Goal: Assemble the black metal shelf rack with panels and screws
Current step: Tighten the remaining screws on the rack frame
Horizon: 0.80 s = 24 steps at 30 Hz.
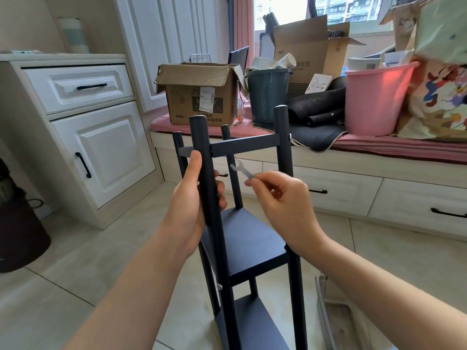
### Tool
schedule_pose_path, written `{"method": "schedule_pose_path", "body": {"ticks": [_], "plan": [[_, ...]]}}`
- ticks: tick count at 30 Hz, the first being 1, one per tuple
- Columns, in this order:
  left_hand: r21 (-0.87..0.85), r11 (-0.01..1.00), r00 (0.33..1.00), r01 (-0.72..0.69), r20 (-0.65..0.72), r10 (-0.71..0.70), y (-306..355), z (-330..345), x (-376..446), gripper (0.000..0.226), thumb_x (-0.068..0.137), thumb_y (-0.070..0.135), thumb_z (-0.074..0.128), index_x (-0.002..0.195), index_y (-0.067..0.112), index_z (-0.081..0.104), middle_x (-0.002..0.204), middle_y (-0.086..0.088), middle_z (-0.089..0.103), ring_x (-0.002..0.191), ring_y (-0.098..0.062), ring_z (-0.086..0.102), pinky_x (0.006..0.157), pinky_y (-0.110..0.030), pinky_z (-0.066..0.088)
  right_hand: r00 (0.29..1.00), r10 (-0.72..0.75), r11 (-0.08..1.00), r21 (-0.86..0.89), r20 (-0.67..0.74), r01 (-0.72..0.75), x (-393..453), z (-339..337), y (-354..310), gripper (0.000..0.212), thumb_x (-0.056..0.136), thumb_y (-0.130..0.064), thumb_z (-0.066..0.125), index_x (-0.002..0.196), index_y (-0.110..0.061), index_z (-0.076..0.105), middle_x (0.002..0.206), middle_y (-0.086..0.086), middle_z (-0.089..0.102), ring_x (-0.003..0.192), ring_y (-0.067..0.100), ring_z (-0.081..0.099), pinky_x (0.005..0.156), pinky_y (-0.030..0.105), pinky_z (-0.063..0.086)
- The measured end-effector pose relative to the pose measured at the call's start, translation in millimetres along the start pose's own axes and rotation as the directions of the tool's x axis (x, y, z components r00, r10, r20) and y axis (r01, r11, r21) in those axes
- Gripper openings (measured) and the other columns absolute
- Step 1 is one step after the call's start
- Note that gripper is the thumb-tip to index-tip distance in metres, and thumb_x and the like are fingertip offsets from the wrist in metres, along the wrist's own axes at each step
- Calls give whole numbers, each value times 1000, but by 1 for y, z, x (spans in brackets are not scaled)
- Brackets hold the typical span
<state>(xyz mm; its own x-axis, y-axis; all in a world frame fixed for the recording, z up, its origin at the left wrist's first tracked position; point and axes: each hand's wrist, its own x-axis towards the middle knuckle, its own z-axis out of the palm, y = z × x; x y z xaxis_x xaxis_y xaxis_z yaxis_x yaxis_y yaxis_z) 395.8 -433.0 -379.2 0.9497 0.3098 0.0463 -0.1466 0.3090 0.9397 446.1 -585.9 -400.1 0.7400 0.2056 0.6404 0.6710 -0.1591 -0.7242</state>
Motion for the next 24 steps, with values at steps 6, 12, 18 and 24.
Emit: {"method": "schedule_pose_path", "body": {"ticks": [6, 12, 18, 24], "plan": [[52, 997, 997, -52, -61, 55, 5, -5, 3, 43, 94, 59, 54, 96, 17, 63, 77, -4, 65, 65, -21, 63, 68, -33, 56, 997, 49, 999, -17, 54, -48, 3, 10, -7, 14, 95, -7, 62, 95, -9, 76, 67, -6, 63, 58, 9, 55, 49, 17, 39], [19, 996, 995, -90, -52, 91, 11, -7, 2, 42, 97, 45, 56, 113, 7, 61, 80, -2, 69, 67, -22, 67, 70, -33, 59, 993, 90, 995, -42, 74, -87, 9, 14, -8, 16, 95, -9, 62, 98, -9, 77, 71, -7, 69, 68, 13, 64, 56, 20, 51], [-9, 999, 998, -50, -29, 50, 13, -8, 0, 46, 88, 47, 60, 109, 7, 64, 83, -5, 70, 71, -24, 69, 76, -36, 61, 997, 43, 997, -61, 66, -39, 12, 18, -9, 15, 94, -9, 63, 94, -10, 78, 71, -10, 68, 68, 0, 62, 60, 9, 45], [-30, 998, 998, -47, -35, 46, 15, -5, -3, 49, 83, 48, 61, 110, 7, 65, 83, -5, 70, 71, -23, 68, 83, -42, 59, 994, 91, 996, -25, 66, -89, 15, 23, -9, 17, 94, -6, 62, 91, -8, 78, 69, -6, 68, 54, -1, 56, 49, 10, 39]]}}
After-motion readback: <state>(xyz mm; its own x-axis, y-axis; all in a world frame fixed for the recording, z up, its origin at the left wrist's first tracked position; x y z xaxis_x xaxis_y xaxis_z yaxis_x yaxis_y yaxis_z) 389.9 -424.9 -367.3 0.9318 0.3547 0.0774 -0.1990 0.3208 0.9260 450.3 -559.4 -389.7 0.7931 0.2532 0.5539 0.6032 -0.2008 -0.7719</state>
